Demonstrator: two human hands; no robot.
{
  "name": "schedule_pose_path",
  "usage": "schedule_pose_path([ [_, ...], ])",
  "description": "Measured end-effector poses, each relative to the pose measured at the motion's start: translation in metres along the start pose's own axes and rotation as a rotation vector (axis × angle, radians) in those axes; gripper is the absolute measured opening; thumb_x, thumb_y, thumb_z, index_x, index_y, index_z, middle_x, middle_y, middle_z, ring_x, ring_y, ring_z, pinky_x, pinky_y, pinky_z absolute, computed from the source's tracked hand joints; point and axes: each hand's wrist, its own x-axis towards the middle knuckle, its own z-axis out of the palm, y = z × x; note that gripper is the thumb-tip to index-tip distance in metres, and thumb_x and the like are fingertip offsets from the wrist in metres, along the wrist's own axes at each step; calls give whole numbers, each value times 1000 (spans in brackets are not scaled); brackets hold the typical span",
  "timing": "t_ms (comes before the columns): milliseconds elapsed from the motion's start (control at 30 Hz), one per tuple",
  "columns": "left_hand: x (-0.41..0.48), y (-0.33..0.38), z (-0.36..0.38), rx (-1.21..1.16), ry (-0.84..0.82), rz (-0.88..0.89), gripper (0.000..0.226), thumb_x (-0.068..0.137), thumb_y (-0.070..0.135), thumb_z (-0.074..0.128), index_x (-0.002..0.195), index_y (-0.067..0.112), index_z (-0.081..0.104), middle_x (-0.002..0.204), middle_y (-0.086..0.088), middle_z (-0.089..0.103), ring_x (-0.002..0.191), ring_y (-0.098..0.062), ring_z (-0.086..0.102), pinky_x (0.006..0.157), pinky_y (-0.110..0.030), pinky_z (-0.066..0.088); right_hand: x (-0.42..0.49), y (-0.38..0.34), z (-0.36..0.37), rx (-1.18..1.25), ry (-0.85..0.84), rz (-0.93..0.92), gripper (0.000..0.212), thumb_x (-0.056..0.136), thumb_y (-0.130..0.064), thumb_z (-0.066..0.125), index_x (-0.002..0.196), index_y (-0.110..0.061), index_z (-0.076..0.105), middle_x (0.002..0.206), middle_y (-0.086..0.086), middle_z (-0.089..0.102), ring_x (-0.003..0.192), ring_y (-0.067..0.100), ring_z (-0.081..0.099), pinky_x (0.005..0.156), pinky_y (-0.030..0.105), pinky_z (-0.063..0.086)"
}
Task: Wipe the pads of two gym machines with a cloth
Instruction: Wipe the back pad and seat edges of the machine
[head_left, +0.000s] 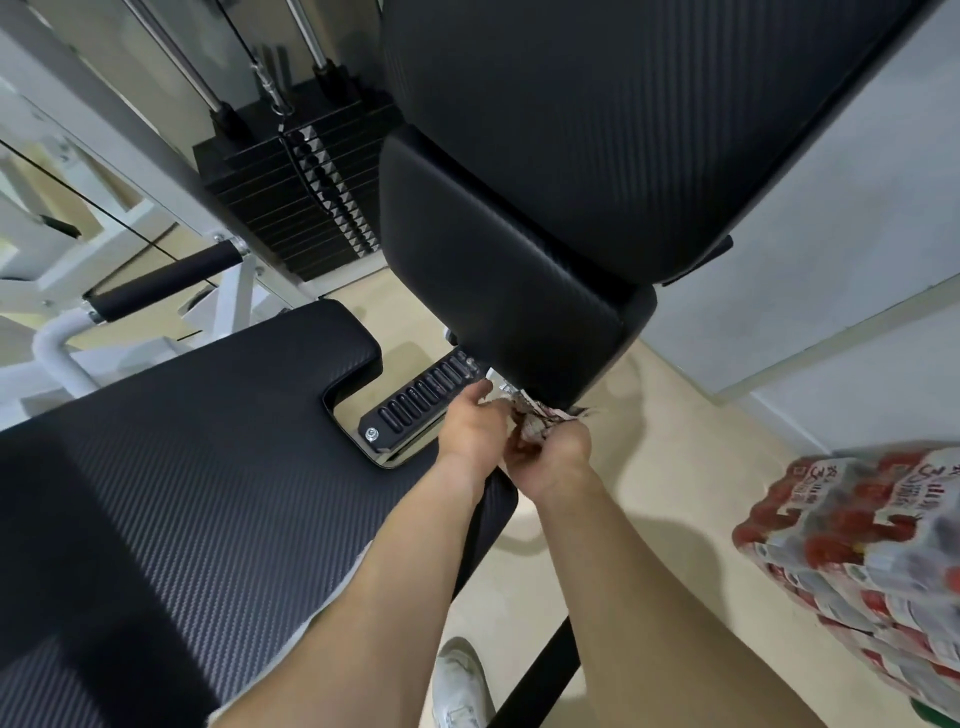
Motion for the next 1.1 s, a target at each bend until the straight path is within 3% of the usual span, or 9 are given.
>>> schedule_pose_path([
  [67,17,-7,13,37,-43,-50,54,62,43,65,110,19,64,113,-10,72,106,-32,68,97,-47,54,-4,-8,-4,-26,-38,-1,45,99,-7,23,91,-8,68,74,9,74,79,22,67,80,31,53],
  [167,16,-6,32,122,-73,-24,13,84,28,54,87,21,64,104,-15,72,102,-35,67,94,-47,54,-11,-14,-14,-304,59,-26,31,99,-6,36,90,-13,64,84,6,70,79,21,63,75,32,51],
  [300,9,-6,29,-116,-101,-59,15,89,10,55,81,13,67,84,-11,73,83,-29,69,81,-38,55,-19,-19,-24,-652,115,-23,18,95,-8,52,108,-15,63,86,4,62,76,16,55,67,28,43],
  [433,17,-14,20,-130,-7,-40,20,85,7,62,68,15,69,76,-11,72,76,-27,68,74,-39,55,-30,-29,-15,-807,103,9,10,95,-11,52,96,-12,62,76,5,59,64,15,51,62,26,40],
  [533,34,-15,31,-202,253,-81,14,81,21,65,69,14,67,80,-11,72,82,-29,70,84,-41,59,-33,-37,-11,-880,116,18,14,96,-18,49,89,-14,61,84,5,58,71,19,54,69,30,44],
  [633,64,-11,36,-365,404,-65,21,77,16,57,86,3,69,78,-9,68,89,-38,71,83,-40,56,-39,-48,-12,-937,104,37,17,97,-19,48,85,-12,59,83,3,58,76,21,55,72,32,45],
  [833,59,27,33,-539,486,-8,28,93,5,52,71,16,65,77,-8,66,73,-24,60,76,-36,52,-59,-34,0,-1180,-26,103,21,95,-16,45,93,-11,66,86,4,69,80,22,60,68,30,44],
  [1000,81,49,15,-612,577,-19,14,96,9,56,87,8,66,75,-2,61,69,-18,55,69,-21,50,-67,-19,39,-1207,-82,113,23,94,-7,43,94,-5,66,95,14,71,85,28,66,91,44,56],
  [1100,99,71,-8,-616,562,7,20,92,3,51,74,12,58,64,4,52,68,-17,52,67,-24,43,-64,-15,70,-1286,-115,35,20,96,-13,49,87,-13,66,73,3,67,66,17,59,73,31,54],
])
